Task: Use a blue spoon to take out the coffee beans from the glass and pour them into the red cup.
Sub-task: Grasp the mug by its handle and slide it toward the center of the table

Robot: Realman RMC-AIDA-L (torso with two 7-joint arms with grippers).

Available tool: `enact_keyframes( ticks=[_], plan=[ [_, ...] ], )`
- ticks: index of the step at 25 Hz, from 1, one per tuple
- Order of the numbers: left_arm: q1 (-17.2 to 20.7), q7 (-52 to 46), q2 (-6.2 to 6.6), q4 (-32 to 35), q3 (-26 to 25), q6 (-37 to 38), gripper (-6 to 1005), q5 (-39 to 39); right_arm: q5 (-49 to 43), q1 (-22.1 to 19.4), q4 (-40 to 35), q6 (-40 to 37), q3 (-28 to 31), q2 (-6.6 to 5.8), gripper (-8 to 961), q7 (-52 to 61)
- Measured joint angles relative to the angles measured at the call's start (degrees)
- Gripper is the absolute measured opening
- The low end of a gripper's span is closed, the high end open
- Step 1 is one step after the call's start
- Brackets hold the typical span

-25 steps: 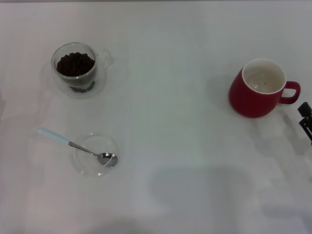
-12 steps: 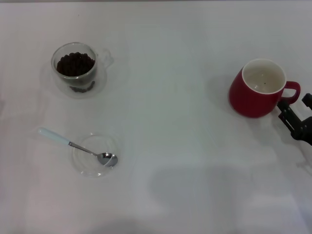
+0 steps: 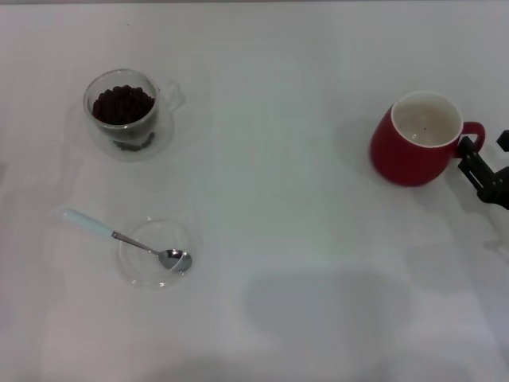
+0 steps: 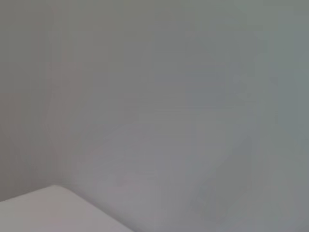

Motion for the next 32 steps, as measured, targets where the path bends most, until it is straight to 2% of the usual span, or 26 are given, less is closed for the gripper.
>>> enact_keyframes(
  ticks=[14,32],
  plan=[
    [-0.8,0.0,0.38,0.8,-0.3,0.0,885,-0.2,-0.3,4.2,0.1,5.8,1.4,-0.27,735,-0.1],
    [-0.9,0.0,0.16,2.0,-0.3,-0.4,885,-0.5,-0.7,4.4,-0.9,5.8,-0.4,-0.30,735,0.4]
  ],
)
